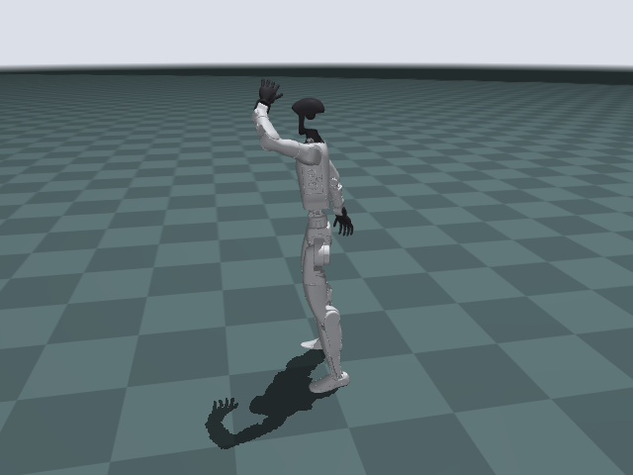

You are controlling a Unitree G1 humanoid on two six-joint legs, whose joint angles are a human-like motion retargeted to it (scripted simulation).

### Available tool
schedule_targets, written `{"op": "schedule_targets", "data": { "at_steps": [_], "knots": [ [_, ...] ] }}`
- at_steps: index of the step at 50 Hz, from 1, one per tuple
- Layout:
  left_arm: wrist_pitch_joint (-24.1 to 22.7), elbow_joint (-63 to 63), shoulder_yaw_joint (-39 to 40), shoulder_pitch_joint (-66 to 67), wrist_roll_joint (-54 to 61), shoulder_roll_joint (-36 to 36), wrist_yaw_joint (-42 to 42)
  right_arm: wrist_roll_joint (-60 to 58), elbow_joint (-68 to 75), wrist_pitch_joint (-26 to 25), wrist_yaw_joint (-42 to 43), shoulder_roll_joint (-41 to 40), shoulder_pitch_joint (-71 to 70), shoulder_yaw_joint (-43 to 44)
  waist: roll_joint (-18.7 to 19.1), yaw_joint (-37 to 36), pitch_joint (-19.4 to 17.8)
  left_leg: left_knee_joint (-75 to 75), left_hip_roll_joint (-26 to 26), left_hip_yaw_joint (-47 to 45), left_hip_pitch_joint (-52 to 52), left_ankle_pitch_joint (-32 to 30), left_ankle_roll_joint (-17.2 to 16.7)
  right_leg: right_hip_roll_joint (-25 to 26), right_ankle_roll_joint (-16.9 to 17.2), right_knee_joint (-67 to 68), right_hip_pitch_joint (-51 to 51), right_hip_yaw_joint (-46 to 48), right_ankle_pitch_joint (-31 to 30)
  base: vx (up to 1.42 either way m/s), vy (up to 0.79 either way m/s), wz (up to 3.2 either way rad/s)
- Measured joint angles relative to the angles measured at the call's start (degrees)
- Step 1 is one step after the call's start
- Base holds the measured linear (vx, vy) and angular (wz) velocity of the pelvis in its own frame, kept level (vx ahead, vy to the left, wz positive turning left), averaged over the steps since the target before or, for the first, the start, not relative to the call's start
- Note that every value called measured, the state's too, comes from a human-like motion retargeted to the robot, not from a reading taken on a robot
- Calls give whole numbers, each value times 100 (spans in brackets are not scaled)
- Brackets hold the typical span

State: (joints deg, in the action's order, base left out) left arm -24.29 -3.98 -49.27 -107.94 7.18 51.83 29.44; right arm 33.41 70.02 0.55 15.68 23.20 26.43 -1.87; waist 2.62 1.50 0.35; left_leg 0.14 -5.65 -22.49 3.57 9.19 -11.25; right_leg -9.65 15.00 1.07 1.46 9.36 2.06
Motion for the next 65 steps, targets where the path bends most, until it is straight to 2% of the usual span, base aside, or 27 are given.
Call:
{"op": "schedule_targets", "data": {
  "at_steps": [9,17,30,42,55,60,65],
  "knots": [
    [56,809,-530,-1280,-1022,532,736,339,-206,210,190,-16,-182,563,310,186,94,-43,-200,-430,22,-15,-110,282,0,0,261,-368,-105,0,-7,-42],
    [223,1324,-718,-2062,-2070,516,1470,154,-653,592,221,179,-730,472,471,207,215,-84,-324,-689,55,-23,-169,477,0,-14,394,-573,-170,1,-5,-28],
    [567,1183,-842,-2636,-2838,501,2166,286,-871,875,495,435,-759,769,607,165,408,-91,-372,-753,89,3,-214,543,0,-66,369,-609,-149,0,0,0],
    [501,1242,-1098,-2724,-2831,611,2233,578,-601,789,677,341,-529,1083,669,179,380,-75,-369,-712,110,22,-223,518,0,-44,322,-570,-89,0,0,0],
    [566,1266,-1041,-2619,-2825,558,2281,686,-726,822,713,277,-561,1079,771,281,218,-73,-357,-726,96,3,-229,506,0,-43,346,-590,-96,0,0,0],
    [502,1221,-926,-2362,-2524,504,2209,760,-771,828,763,235,-633,1077,768,360,94,-64,-334,-691,86,-4,-217,473,0,-43,333,-568,-98,0,0,0],
    [314,1007,-681,-1872,-1724,452,2059,923,-751,780,899,179,-688,1167,715,449,-27,-48,-294,-618,76,-6,-183,412,0,-40,296,-514,-92,0,0,0]
  ]
}}
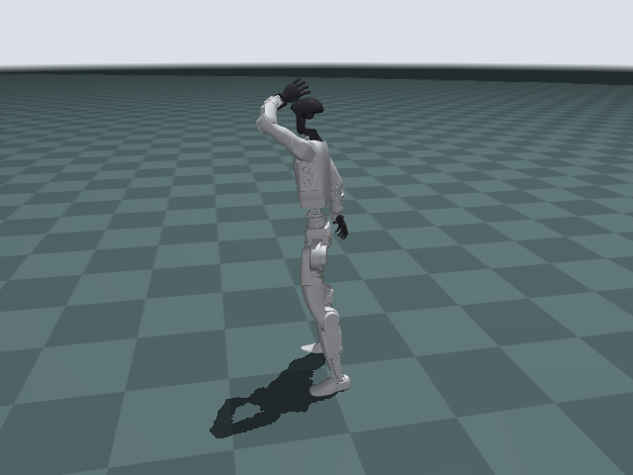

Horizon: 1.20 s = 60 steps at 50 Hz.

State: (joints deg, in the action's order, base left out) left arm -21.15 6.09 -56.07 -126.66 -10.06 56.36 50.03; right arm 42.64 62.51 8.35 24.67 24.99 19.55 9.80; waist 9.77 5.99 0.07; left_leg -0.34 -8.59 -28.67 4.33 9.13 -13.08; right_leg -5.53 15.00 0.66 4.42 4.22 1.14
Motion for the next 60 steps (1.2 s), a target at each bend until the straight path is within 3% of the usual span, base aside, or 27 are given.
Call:
{"op": "schedule_targets", "data": {
  "at_steps": [15,23,31,37,50,60],
  "knots": [
    [-390,-2076,1341,2074,2809,-517,-926,725,210,115,318,-23,-330,247,-471,199,-115,86,123,283,-17,26,184,-191,0,26,-165,211,33,0,0,0],
    [-250,-3368,1920,3583,3659,-983,-1339,922,429,306,989,108,-972,523,-804,256,-134,118,166,332,25,53,287,-245,0,39,-234,225,25,0,0,0],
    [17,-4654,2253,5013,4428,-1597,-1779,827,873,77,1349,482,-1714,316,-1140,260,-126,125,227,324,82,89,387,-309,0,51,-277,189,16,0,0,0],
    [221,-5544,2329,5739,4557,-2061,-1929,754,943,27,1420,774,-2234,14,-1359,202,-95,131,257,310,110,114,438,-339,0,59,-290,157,7,0,0,0],
    [753,-7370,1784,6217,4056,-2671,-2291,1557,159,415,1169,1229,-3389,-274,-1665,-62,-51,156,249,245,154,153,471,-320,0,69,-290,69,-26,0,0,0],
    [654,-7436,1813,6327,3931,-2962,-2297,-523,-281,309,2006,1968,-5025,-1050,-1893,-445,2,139,218,144,248,171,453,-268,0,72,-312,-26,-50,0,0,0]
  ]
}}
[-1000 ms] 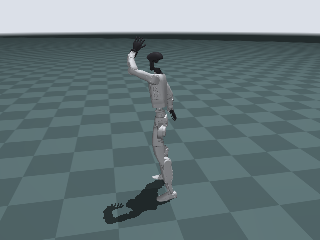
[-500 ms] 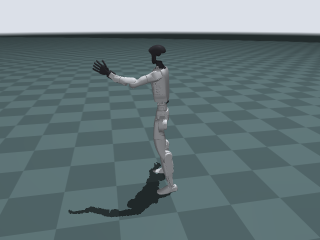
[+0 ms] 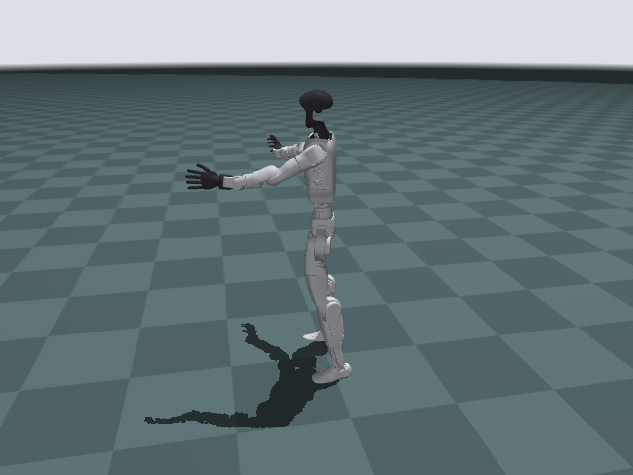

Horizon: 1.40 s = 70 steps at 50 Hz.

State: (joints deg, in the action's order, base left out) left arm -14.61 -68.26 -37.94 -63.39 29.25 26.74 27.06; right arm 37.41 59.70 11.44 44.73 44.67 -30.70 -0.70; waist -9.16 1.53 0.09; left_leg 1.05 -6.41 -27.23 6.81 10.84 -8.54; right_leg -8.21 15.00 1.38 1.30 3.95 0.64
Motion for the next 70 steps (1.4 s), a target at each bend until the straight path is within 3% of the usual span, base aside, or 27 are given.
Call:
{"op": "schedule_targets", "data": {
  "at_steps": [10,15,22,28,45,70],
  "knots": [
    [-218,293,4,18,-101,-287,-25,-2858,-1222,-356,408,620,-2616,-2155,-148,-269,58,-5,-26,25,63,8,-51,22,0,7,-76,36,18,0,0,0],
    [-363,392,-86,-38,-25,-508,-224,-4428,-1510,-704,8,727,-4331,-3986,-168,-359,108,7,-29,92,33,7,-85,8,0,15,-93,112,39,0,0,0],
    [-629,731,-258,-83,8,-713,-499,-6846,-1424,-1002,-418,238,-6320,-6453,-178,-495,205,24,-37,198,-28,3,-141,-10,0,16,-111,235,71,0,0,0],
    [-803,1033,-371,-188,52,-823,-640,-8090,-1266,-983,-604,-425,-7218,-7825,-189,-623,257,42,-47,296,-85,-4,-185,-22,0,12,-129,346,97,0,0,0],
    [-1002,1597,-500,-202,435,-1034,-757,-9113,-1197,-1089,-388,-1323,-7190,-7951,-373,-842,276,71,8,492,-145,-6,-194,-115,0,-3,-216,533,141,0,0,0],
    [-956,1431,-583,-169,440,-1008,-804,-8837,-976,-1041,-556,-1353,-7050,-7951,-377,-849,290,77,37,455,-132,9,-192,-141,0,-13,-212,494,110,0,0,0]
  ]
}}
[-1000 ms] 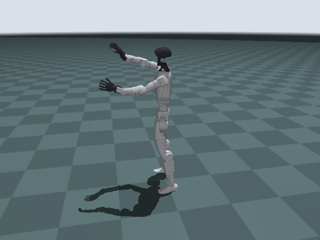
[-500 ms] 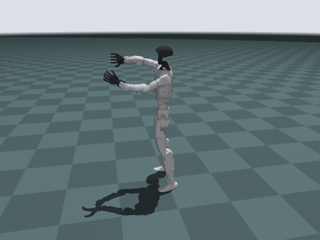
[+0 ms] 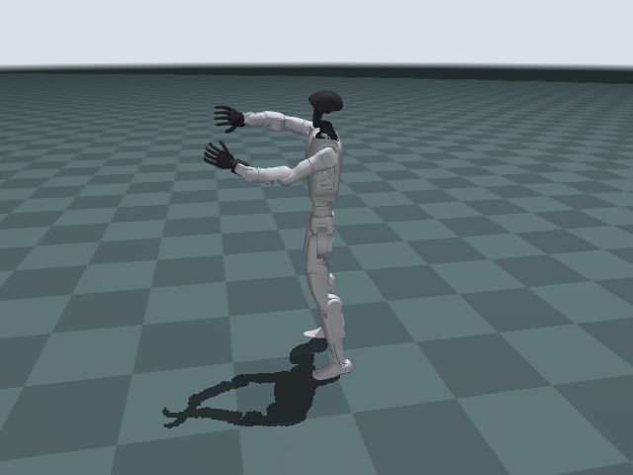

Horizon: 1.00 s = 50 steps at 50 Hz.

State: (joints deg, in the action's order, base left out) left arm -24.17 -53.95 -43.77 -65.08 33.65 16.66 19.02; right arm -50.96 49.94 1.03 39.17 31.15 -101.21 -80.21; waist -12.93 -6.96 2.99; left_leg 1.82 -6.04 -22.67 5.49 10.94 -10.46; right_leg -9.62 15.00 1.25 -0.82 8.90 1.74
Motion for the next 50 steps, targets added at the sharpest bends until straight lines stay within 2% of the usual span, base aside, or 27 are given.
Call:
{"op": "schedule_targets", "data": {
  "at_steps": [50],
  "knots": [
    [8,-14,-79,-31,-91,70,48,81,-144,68,-59,44,-136,0,-66,-40,-13,-3,-22,-51,0,-16,-13,32,0,-4,34,-51,-40,0,0,0]
  ]
}}
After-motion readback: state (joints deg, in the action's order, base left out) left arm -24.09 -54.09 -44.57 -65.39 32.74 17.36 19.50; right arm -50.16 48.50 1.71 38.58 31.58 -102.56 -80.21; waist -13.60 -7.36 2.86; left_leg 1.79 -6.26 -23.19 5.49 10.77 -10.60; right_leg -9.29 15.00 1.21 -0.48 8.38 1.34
